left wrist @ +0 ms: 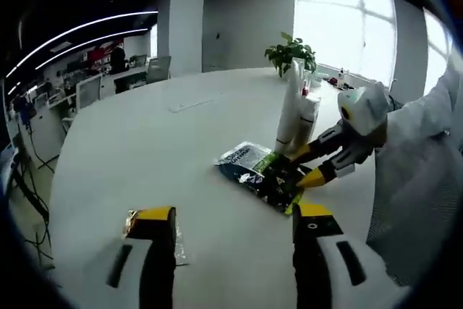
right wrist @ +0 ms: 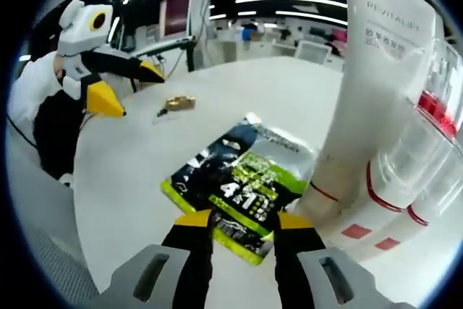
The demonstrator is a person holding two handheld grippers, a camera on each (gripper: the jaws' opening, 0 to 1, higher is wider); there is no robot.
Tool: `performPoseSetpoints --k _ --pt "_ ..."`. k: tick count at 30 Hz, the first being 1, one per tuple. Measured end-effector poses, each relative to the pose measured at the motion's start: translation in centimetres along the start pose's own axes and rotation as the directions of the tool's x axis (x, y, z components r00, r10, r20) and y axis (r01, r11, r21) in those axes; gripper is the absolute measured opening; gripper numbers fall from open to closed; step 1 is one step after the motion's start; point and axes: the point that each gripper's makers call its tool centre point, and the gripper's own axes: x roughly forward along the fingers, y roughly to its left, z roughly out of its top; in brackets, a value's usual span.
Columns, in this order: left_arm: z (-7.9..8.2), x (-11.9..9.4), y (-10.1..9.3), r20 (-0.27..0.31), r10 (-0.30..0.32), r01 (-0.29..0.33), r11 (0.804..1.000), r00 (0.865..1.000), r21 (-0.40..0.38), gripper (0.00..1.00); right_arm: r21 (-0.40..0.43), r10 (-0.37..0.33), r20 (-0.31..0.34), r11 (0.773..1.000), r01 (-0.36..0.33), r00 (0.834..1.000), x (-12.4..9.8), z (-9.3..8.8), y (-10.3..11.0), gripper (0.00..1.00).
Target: Arrange the skincare products in the storage area until every visible bottle or jar stands upright without overlapping.
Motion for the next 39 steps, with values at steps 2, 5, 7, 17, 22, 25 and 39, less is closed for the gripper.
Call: performPoseSetpoints --k 2,5,7,17,22,25,39 --pt "-0.4 -0.2 -0.2 -0.011 -0.007 0.007 1.000 1.000 0.004 0.66 0.002 0.001 0.003 1.000 -0.001 1.000 0.0 0.0 0.0 0.31" --pt "-0.8 -0.5 -0.8 -0.023 -0.012 0.013 1.000 1.000 0.011 0.71 0.004 0.005 -0.002 1.000 -0.005 1.000 0.0 0.0 0.1 0.32" --pt "-0.8 -0.7 -1.2 -0.020 -0.017 0.017 1.000 1.000 0.013 0.73 0.002 0.009 0.003 1.000 -0.009 1.000 0.0 0.0 0.1 0.32" --pt "-0.2 -0.8 -2.8 -0.018 -0.042 0.043 0.999 0.999 0.031 0.82 0.005 0.025 0.019 1.000 -0.025 0.999 -0.5 0.4 -0.1 0.40" --pt "0.1 -1.4 -2.4 -0.003 -0.029 0.029 0.999 1.000 0.036 0.84 -0.001 0.034 0.046 0.999 -0.034 0.998 -2.4 2.0 -0.1 0.43" --pt "0.2 -1.5 -2.4 -0.003 -0.026 0.027 0.999 1.000 0.043 0.85 -0.025 0.054 0.070 0.998 -0.052 0.996 -3.7 2.7 0.6 0.44" --pt "1.1 -2.4 -2.5 0.017 -0.010 0.008 0.998 1.000 0.064 0.90 -0.046 0.055 0.185 0.998 -0.048 0.981 -9.7 4.9 1.8 0.54"
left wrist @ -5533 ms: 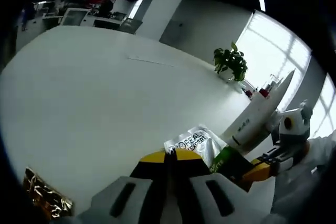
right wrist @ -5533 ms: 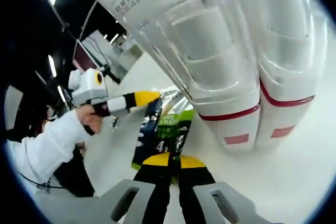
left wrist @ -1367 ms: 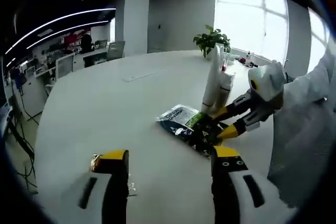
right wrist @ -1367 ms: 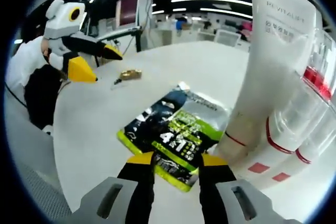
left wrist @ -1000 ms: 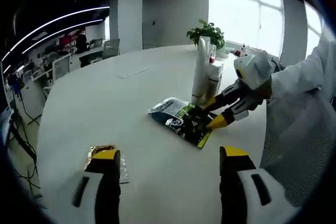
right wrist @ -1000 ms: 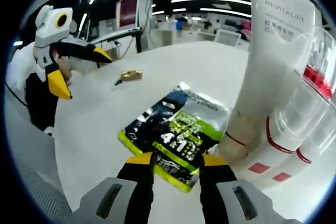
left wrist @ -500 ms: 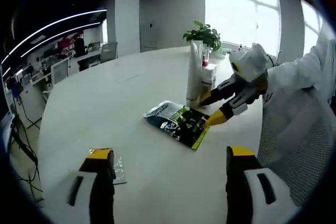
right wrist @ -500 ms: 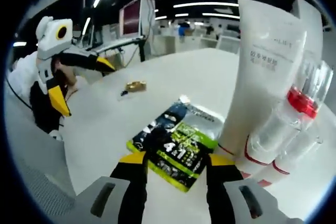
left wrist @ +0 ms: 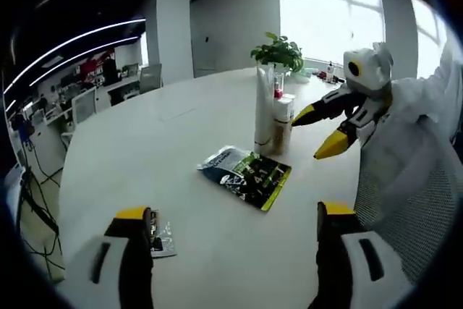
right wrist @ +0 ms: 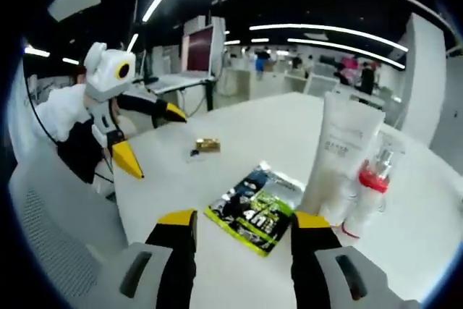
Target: Arrange the skincare products in the storage area until every visible bottle or jar stands upright without overlapping.
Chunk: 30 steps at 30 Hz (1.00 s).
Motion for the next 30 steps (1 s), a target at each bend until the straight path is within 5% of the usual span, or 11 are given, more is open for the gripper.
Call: performPoseSetpoints --k 10,23,30 --pt "0.5 -1.1 -0.2 0.023 0.040 -0.040 0.999 0.999 -0.002 0.90 0.056 -0.064 0.019 0.996 0.063 0.998 -1.9 -0.2 -1.7 0.71" --pt "0.1 -1.5 0.2 0.010 0.051 -0.051 0.999 0.999 0.000 0.90 0.115 -0.069 -0.005 0.991 0.069 0.998 -1.7 -2.3 -1.8 0.99" --pt "-0.2 -1.0 -0.5 0.000 0.034 -0.034 0.999 0.999 0.001 0.92 0.111 -0.080 0.002 0.991 0.079 0.997 -1.8 -2.2 -2.2 0.99"
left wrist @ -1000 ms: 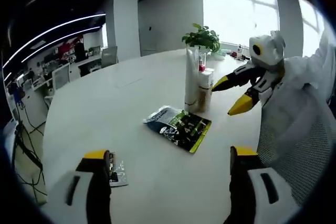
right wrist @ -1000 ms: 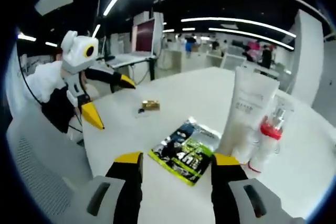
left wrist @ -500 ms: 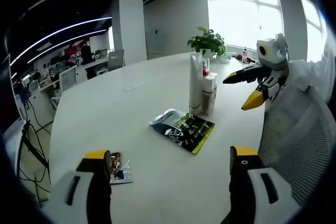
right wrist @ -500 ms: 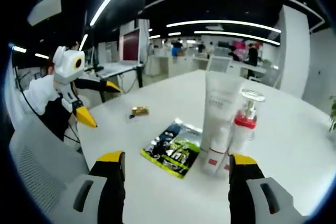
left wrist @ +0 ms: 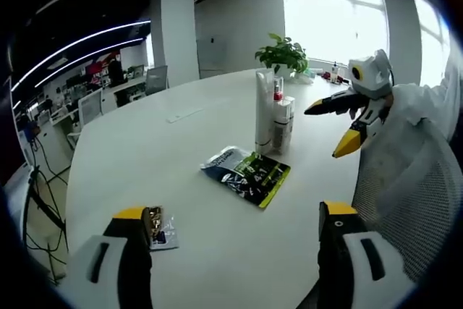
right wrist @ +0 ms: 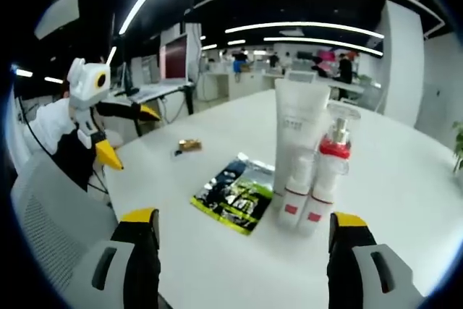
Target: Arrange the skincare products in the storage area until every visible bottle or jar stands upright without overlapping.
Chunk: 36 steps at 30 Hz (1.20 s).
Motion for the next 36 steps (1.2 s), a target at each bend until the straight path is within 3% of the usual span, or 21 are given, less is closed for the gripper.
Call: performPoseSetpoints --k 6,10,21,36 --pt "0.2 0.1 -0.5 -0.002 -0.010 0.010 1.000 1.000 0.000 0.95 -0.007 0.002 -0.007 1.000 -0.002 1.000 0.1 -0.1 0.0 1.00" --pt "0.8 0.1 -0.9 0.012 -0.012 0.012 1.000 1.000 -0.002 0.99 0.025 -0.001 0.023 1.000 0.001 1.000 0.1 0.5 -0.2 1.00" --pt "0.7 0.2 -1.9 0.000 -0.045 0.045 0.999 0.999 -0.012 0.99 0.004 0.000 -0.002 1.000 0.000 1.000 0.3 0.0 -0.1 1.00" --pt "-0.2 0.1 -1.0 -0.014 -0.050 0.049 0.998 0.999 -0.027 0.99 0.020 0.000 -0.030 1.000 0.001 1.000 0.5 -0.8 -0.2 1.00"
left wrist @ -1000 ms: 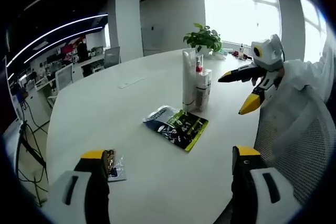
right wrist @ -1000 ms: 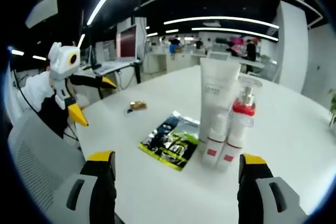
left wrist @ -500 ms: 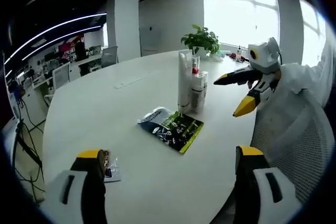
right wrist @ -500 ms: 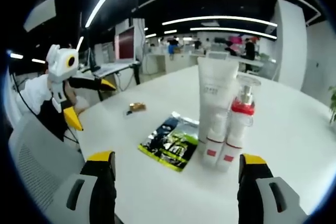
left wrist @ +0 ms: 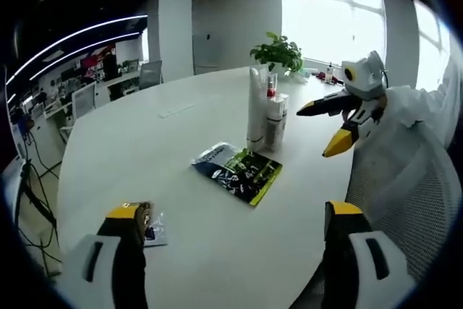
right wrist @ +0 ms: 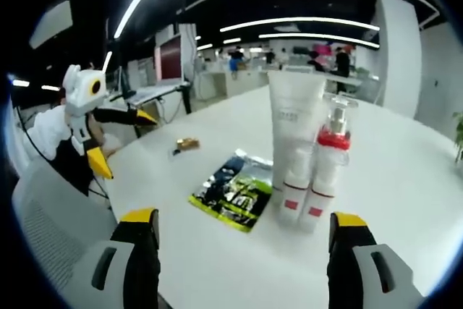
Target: Arrange the skincare products in the storage area until every visible bottle or jar stands upright without overlapping.
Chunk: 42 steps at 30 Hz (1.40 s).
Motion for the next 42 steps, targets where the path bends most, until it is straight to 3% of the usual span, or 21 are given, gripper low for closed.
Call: performPoseSetpoints --k 15,32,42 --pt "-0.8 0.3 0.5 -0.011 -0.007 0.007 1.000 1.000 -0.019 0.99 -0.022 0.022 -0.044 0.999 -0.023 0.999 0.2 -1.1 0.6 1.00" --pt "-0.6 0.8 0.4 -0.014 -0.033 0.032 0.999 0.999 -0.024 0.99 -0.009 0.023 -0.035 1.000 -0.023 0.999 0.0 -1.0 0.9 1.00" --pt "-1.5 0.7 1.9 -0.031 -0.003 0.001 0.999 1.000 -0.049 0.99 -0.036 0.080 -0.051 0.996 -0.082 0.995 0.6 -1.2 3.3 1.00"
